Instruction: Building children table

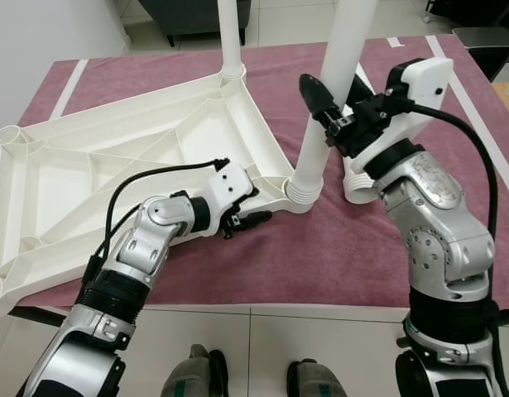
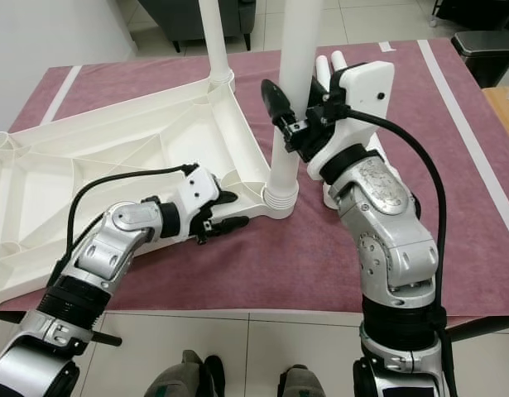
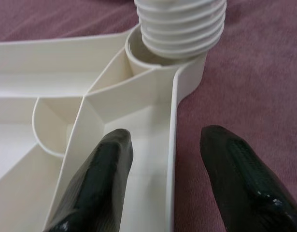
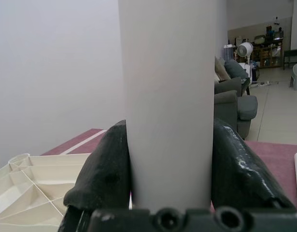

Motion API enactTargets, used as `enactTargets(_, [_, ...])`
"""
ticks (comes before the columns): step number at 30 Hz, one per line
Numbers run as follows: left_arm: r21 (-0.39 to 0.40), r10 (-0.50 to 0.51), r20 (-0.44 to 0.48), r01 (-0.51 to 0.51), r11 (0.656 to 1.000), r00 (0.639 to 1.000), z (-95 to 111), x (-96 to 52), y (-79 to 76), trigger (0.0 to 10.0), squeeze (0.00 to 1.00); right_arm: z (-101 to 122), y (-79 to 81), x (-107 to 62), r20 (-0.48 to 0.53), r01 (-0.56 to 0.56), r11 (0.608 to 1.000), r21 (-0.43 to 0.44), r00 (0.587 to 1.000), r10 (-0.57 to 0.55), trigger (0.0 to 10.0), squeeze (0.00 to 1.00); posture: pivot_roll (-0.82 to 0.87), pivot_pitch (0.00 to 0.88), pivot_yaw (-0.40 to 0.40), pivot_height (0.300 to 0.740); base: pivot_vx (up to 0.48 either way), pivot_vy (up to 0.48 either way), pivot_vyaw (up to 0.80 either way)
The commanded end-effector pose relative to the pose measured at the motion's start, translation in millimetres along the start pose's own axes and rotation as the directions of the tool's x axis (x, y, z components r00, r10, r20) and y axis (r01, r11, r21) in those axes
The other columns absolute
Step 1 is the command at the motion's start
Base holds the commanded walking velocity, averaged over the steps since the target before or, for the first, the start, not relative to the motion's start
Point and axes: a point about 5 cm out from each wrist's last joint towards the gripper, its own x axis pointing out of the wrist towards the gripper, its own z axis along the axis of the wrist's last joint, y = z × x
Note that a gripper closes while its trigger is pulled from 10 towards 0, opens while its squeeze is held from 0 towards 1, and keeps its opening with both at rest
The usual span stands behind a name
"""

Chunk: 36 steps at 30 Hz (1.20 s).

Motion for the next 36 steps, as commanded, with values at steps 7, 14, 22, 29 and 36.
enactTargets(7, [0.007,0.02,-0.069,-0.02,1.0,0.997,-12.2,0.9,-0.8,10.0,0.0,6.9,8.9,-1.1,0.048,-0.015,1.0,0.024,0.999,0.014,10.0,0.0,-0.09,0.143,0.13,0.74,0.0,0.0,0.0])
enactTargets(14, [-0.035,0.004,-0.078,-0.007,0.999,0.997,-14.4,5.9,-3.2,9.2,0.0,8.7,15.2,4.1,0.067,-0.041,0.999,-0.008,0.997,0.041,10.0,0.0,-0.09,0.148,0.13,0.74,0.0,0.0,0.0])
enactTargets(22, [-0.011,-0.028,-0.123,0.027,1.0,0.992,-18.8,4.1,-1.7,0.0,0.0,3.8,20.7,6.4,0.052,-0.069,0.997,-0.027,0.996,0.07,10.0,0.0,-0.08,0.149,0.125,0.74,0.0,0.0,0.0])
enactTargets(29, [0.023,-0.104,-0.173,0.109,0.994,0.98,-26.3,-5.1,-1.0,0.0,0.0,5.2,20.4,7.2,0.055,-0.071,0.997,-0.03,0.996,0.072,10.0,0.0,-0.08,0.151,0.126,0.74,0.0,0.0,0.0])
enactTargets(36, [0.055,-0.256,-0.154,0.267,0.962,0.955,-21.0,-22.7,6.2,0.0,0.0,8.7,19.3,7.7,0.061,-0.082,0.996,-0.041,0.995,0.085,10.0,0.0,-0.08,0.149,0.125,0.74,0.0,0.0,0.0])
